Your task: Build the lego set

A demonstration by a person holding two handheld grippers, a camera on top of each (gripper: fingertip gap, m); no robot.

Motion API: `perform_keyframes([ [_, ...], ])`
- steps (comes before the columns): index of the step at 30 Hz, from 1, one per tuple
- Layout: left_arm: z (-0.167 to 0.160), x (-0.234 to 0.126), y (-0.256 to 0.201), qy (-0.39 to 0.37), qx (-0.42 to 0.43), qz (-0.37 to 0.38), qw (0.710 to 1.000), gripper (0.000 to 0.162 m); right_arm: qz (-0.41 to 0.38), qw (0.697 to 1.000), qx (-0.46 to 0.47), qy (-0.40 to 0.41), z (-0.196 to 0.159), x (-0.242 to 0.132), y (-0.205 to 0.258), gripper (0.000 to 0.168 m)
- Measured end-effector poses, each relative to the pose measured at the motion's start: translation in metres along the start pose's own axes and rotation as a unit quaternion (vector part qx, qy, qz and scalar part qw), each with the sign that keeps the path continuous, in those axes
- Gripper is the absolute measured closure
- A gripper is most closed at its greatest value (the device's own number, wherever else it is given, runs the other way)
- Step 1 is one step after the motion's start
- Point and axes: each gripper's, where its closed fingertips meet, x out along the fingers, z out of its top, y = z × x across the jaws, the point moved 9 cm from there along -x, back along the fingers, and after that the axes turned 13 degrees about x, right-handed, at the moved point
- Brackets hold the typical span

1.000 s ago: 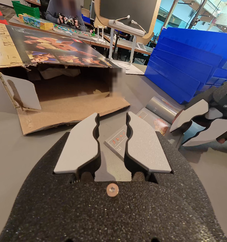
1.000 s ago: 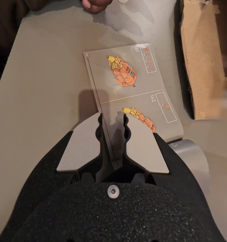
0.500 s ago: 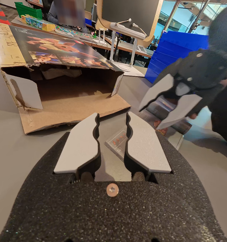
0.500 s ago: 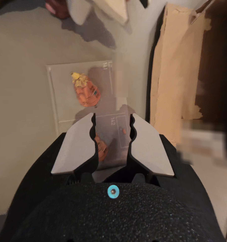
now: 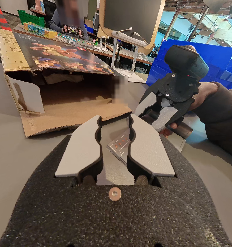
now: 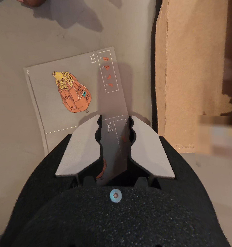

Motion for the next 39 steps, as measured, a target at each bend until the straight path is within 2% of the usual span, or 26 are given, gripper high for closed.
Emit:
perform_keyframes([
  [12, 0.000, 0.000, 0.000, -0.001, -0.002, -0.002, 1.000, 0.123, -0.031, 0.998, -0.028, -0.049, -0.011, -0.006, 0.006, 0.135],
  [18, 0.000, 0.000, 0.000, -0.001, -0.001, -0.002, 1.000, 0.123, -0.035, 0.997, -0.040, -0.059, -0.005, -0.012, 0.008, 0.134],
  [24, 0.000, 0.000, 0.000, 0.000, -0.001, -0.002, 1.000, 0.123, -0.060, 0.997, -0.044, -0.001, -0.007, -0.019, -0.002, 0.128],
  [28, 0.000, 0.000, 0.000, 0.001, 0.000, -0.002, 1.000, 0.123, -0.023, 0.999, -0.033, 0.037, -0.010, -0.027, -0.012, 0.123],
  [33, 0.000, 0.000, 0.000, 0.001, -0.002, -0.001, 1.000, 0.123, 0.009, 0.994, -0.033, 0.104, -0.007, -0.013, -0.017, 0.120],
  [39, 0.000, 0.000, 0.000, 0.001, -0.003, -0.001, 1.000, 0.123, 0.027, 0.994, -0.034, 0.104, -0.007, -0.011, -0.016, 0.126],
])
